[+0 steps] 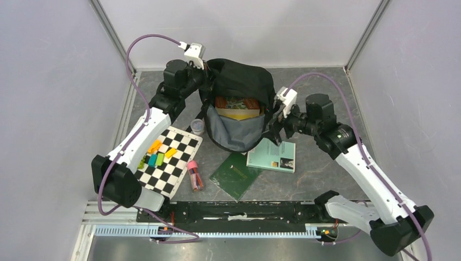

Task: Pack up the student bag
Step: Adjust the book at the center of the board.

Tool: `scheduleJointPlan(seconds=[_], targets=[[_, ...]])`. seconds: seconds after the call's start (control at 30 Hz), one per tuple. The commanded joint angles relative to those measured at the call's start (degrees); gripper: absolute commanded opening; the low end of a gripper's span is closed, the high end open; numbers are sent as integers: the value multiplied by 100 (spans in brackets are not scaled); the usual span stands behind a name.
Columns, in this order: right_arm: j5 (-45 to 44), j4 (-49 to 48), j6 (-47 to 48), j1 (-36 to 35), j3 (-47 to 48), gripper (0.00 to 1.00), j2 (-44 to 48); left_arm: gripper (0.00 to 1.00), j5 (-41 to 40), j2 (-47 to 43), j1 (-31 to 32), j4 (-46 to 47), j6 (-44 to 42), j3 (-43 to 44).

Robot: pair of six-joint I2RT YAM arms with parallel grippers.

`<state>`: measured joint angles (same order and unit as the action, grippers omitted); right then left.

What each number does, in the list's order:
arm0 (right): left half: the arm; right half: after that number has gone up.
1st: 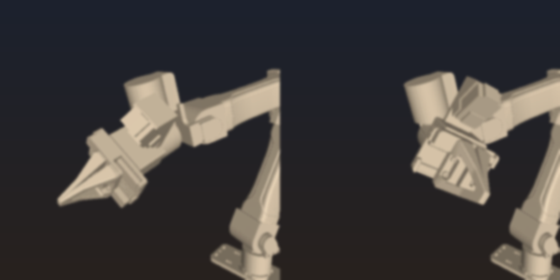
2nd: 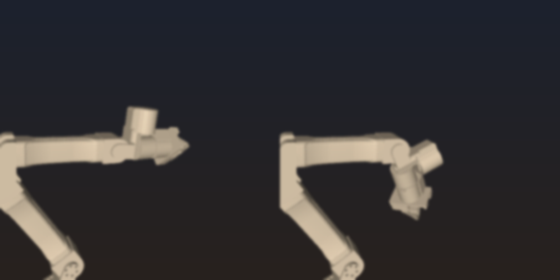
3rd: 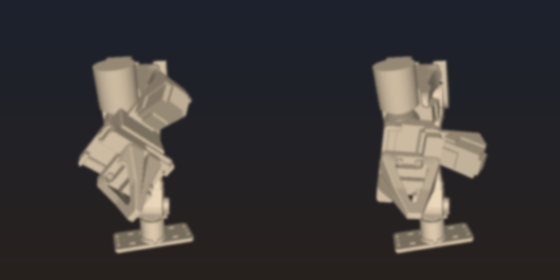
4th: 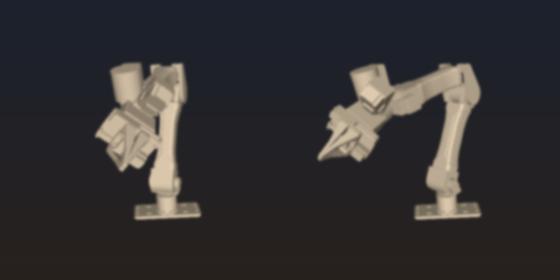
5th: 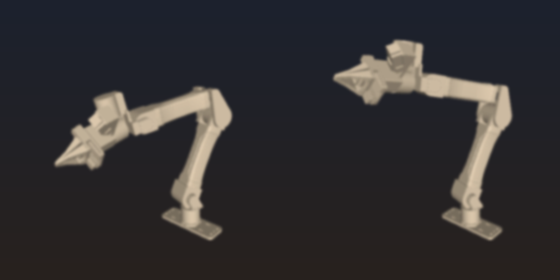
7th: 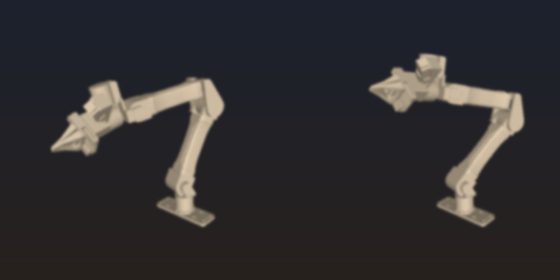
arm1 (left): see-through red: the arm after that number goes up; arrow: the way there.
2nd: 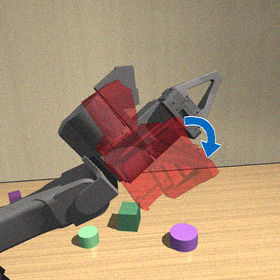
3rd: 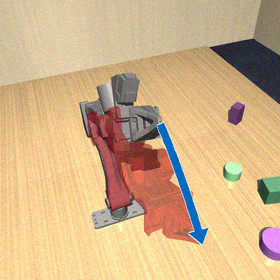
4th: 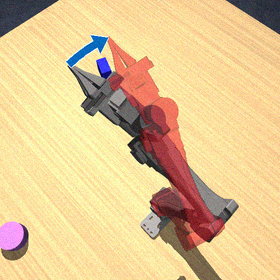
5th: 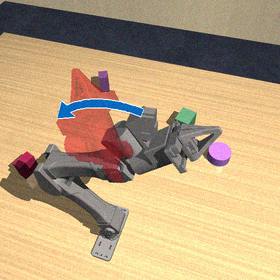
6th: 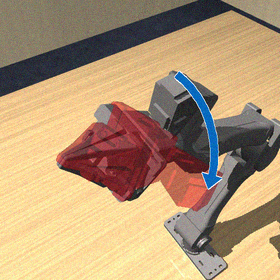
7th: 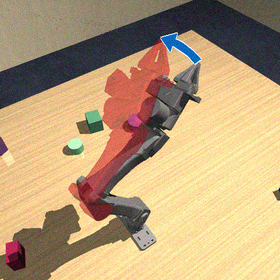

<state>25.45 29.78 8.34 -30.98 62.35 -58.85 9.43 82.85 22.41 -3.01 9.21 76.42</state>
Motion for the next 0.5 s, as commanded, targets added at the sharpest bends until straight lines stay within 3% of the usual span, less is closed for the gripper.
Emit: scheduleJointPlan(seconds=[0.0,0.17,0.33,0.47], targets=[[-493,225,-572,873,-486,98,57,7,-425,-94,-10,-256,239,-111],[-422,-253,-1136,2255,-1462,98,190,8,-505,-176,-16,-328,238,-175],[217,-994,-1906,3594,-2760,97,171,9,-477,-231,-10,-350,222,-180],[699,-1619,-2234,3898,-3518,95,117,9,-460,-266,-17,-359,234,-185]])
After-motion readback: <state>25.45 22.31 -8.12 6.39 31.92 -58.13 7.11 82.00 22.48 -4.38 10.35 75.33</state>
